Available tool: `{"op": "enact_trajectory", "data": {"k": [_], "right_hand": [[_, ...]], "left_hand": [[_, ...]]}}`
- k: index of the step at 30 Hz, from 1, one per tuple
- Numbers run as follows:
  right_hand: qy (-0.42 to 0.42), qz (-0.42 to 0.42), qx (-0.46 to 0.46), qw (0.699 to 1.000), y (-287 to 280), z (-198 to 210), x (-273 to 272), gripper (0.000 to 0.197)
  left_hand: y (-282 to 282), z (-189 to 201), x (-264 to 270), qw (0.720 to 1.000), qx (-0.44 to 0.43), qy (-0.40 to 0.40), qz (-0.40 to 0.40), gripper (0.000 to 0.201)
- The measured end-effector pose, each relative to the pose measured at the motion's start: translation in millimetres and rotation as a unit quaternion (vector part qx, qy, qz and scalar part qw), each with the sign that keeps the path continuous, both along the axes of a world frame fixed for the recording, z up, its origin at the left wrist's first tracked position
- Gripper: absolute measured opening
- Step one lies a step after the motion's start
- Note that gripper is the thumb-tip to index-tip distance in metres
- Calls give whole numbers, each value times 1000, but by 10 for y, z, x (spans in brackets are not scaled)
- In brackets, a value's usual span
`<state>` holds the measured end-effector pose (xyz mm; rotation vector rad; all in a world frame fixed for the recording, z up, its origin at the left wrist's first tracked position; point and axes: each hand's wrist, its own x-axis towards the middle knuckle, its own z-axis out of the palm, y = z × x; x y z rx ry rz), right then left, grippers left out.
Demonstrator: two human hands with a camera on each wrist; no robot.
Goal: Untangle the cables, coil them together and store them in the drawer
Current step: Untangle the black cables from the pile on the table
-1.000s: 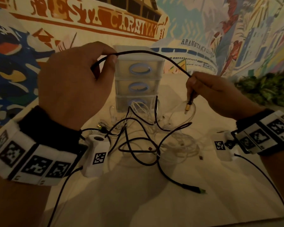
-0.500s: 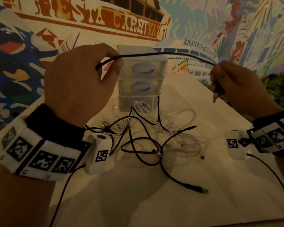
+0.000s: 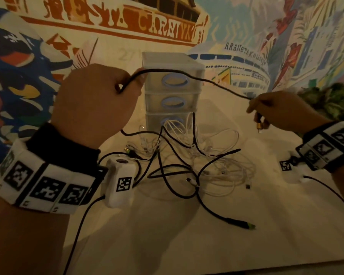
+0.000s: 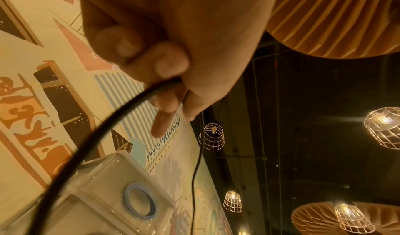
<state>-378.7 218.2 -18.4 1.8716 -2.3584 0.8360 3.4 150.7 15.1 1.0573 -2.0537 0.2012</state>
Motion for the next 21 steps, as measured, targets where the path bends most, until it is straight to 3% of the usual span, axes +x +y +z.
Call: {"op": "enact_trajectory", "data": {"k": [4,8,10,12,14,18,21], "right_hand": [[16,54,99,994,-149,-59,206,27],[30,67,144,987,-181,-57,341,20],[60,49,119,990,-102,3,406,19],[103,35,31,994,62,106,581,16],[87,78,-34,993,266,228,911,10],[98,240,99,961,448,282,1527,34],[165,273,172,932,320,168,1649,30]], "left_hand": [[54,-12,-86,991,13,105,-85,52],[87,-48,-154,983,41,132,-118,47],[86,-57,-162,982,34,137,-127,46],[76,-55,-159,980,31,142,-135,45],[77,-46,-156,977,37,149,-146,45],[115,-33,-174,972,37,167,-158,44],[116,-31,-178,968,38,185,-164,38]]}}
